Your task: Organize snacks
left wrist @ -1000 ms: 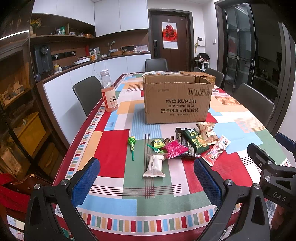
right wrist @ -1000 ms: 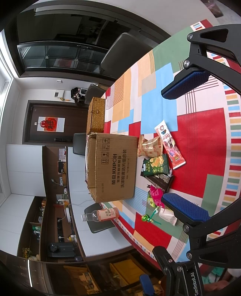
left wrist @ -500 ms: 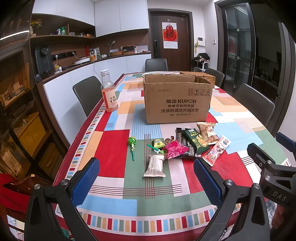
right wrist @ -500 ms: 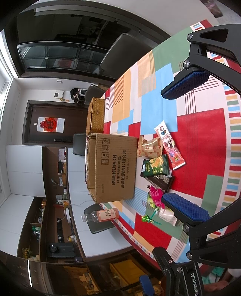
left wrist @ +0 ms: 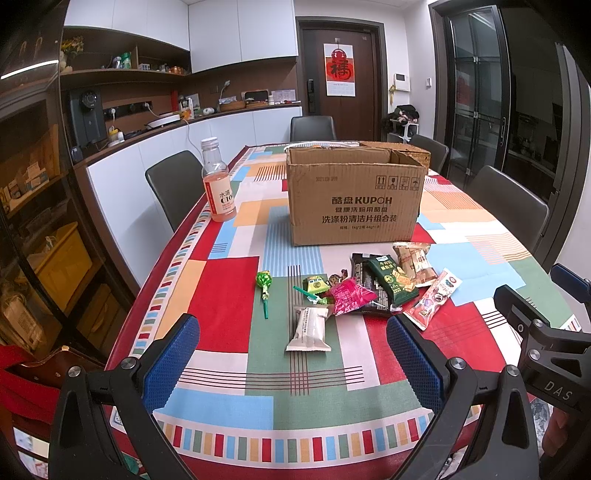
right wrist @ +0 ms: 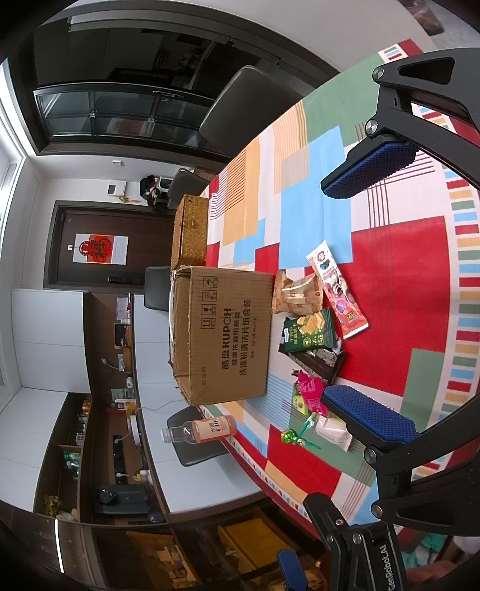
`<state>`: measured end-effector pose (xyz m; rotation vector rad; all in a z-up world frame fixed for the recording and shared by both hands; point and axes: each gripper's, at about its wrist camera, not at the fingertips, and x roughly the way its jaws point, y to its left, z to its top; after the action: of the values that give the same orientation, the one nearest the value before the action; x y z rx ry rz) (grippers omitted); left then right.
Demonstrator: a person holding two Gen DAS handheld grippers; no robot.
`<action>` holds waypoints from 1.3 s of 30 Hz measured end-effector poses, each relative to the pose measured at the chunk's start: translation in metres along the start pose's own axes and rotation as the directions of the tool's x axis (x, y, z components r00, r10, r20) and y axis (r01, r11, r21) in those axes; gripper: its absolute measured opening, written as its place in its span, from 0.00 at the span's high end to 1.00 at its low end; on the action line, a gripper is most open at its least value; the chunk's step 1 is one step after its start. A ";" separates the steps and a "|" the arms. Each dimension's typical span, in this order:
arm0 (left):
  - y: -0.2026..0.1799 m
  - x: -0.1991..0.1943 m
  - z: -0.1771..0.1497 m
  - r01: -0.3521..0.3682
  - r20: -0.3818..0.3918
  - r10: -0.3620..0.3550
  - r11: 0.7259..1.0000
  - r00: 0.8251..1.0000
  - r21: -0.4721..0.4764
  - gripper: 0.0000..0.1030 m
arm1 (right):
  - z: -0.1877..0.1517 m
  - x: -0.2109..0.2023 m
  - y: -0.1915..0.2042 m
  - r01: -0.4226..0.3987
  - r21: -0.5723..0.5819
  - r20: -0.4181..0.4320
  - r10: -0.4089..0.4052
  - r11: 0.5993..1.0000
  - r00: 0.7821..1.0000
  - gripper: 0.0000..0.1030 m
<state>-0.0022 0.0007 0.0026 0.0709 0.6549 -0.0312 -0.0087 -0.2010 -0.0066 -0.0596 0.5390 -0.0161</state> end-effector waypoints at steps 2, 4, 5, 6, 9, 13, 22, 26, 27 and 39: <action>0.000 0.000 0.000 0.000 0.000 0.000 1.000 1.000 0.000 0.00 | 0.000 0.000 0.000 0.000 0.000 0.000 0.000 1.000 1.000 0.01; 0.000 0.000 0.000 0.000 0.000 0.000 1.000 1.000 0.000 0.00 | 0.000 0.000 0.000 0.000 0.000 0.000 0.000 1.000 1.000 0.01; 0.000 0.000 0.000 0.000 0.000 0.000 1.000 1.000 0.000 0.00 | 0.000 0.000 0.000 0.000 0.000 0.000 0.000 1.000 1.000 0.01; 0.000 0.000 0.000 0.000 0.000 0.000 1.000 1.000 0.000 0.00 | 0.000 0.000 0.000 0.000 0.000 0.000 0.000 1.000 1.000 0.01; 0.000 0.000 0.000 0.000 -0.001 0.000 1.000 1.000 0.000 0.00 | -0.001 0.001 0.000 0.001 0.000 -0.001 -0.001 1.000 1.000 0.01; 0.000 0.000 0.000 0.000 -0.001 0.000 1.000 1.000 -0.001 0.00 | 0.000 0.001 0.000 0.000 -0.001 -0.002 0.000 1.000 1.000 0.01; 0.005 0.004 -0.002 -0.001 -0.003 0.001 1.000 1.000 0.004 0.00 | -0.003 0.004 0.004 -0.020 -0.025 -0.015 0.020 0.999 1.000 0.01; 0.010 0.009 -0.002 -0.020 0.021 0.019 0.999 1.000 0.035 0.00 | 0.003 0.014 0.012 -0.061 -0.048 -0.034 0.060 0.997 0.998 0.01; 0.011 0.012 -0.001 -0.018 0.019 0.017 0.999 1.000 0.039 0.01 | 0.005 0.016 0.014 -0.072 -0.051 -0.037 0.070 0.996 0.997 0.01; 0.023 0.057 -0.003 0.065 -0.073 -0.063 0.998 0.995 0.021 0.24 | 0.028 0.066 0.047 -0.200 -0.130 -0.099 0.188 0.971 0.977 0.08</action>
<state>0.0420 0.0237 -0.0328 0.0738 0.7287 -0.0986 0.0627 -0.1547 -0.0193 -0.1424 0.6297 0.2115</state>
